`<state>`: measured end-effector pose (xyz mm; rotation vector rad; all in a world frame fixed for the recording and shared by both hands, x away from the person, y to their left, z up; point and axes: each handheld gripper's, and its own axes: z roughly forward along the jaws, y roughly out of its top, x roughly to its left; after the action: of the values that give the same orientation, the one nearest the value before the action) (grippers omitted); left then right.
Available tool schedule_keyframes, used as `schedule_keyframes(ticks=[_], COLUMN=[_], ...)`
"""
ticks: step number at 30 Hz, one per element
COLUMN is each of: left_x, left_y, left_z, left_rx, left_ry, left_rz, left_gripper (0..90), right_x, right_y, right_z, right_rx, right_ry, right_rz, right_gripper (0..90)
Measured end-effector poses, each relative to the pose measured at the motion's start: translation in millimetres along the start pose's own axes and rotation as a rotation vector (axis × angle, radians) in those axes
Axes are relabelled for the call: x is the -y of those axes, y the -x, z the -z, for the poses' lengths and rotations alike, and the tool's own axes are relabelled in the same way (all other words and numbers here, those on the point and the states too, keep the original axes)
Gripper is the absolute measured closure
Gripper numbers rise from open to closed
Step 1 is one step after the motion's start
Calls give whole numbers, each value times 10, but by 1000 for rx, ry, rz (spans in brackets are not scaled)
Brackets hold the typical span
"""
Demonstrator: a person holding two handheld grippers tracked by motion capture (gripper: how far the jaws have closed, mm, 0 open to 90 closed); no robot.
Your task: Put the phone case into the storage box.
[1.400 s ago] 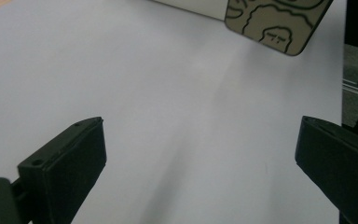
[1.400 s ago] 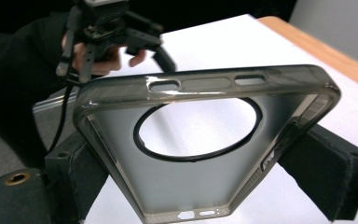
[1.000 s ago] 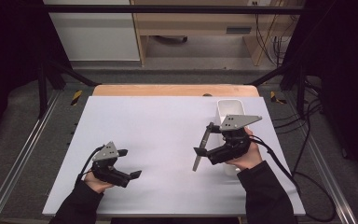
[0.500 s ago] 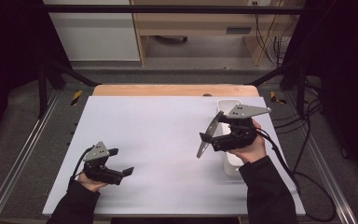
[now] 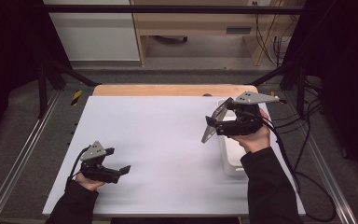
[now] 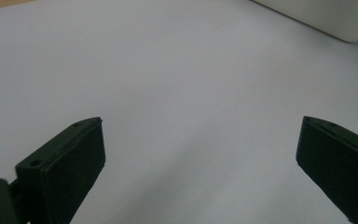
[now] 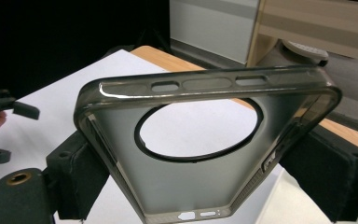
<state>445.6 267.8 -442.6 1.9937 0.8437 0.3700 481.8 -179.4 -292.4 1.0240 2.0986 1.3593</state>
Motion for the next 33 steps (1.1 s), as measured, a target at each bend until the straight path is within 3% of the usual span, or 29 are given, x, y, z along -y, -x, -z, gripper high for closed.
schedule_keyframes(ticks=[15,33], left_x=[17,23], left_y=[-21,-33], left_z=[-9,-24], left_rx=[-3,-1], left_ry=[3,-1], left_rz=[-5,-22], left_gripper=[7,7], right_x=[-122,-181], right_y=[305,669], right_z=[-3,-261], right_rx=[130,271], right_ry=[9,-26], right_rz=[-50,-114], right_gripper=[128,129])
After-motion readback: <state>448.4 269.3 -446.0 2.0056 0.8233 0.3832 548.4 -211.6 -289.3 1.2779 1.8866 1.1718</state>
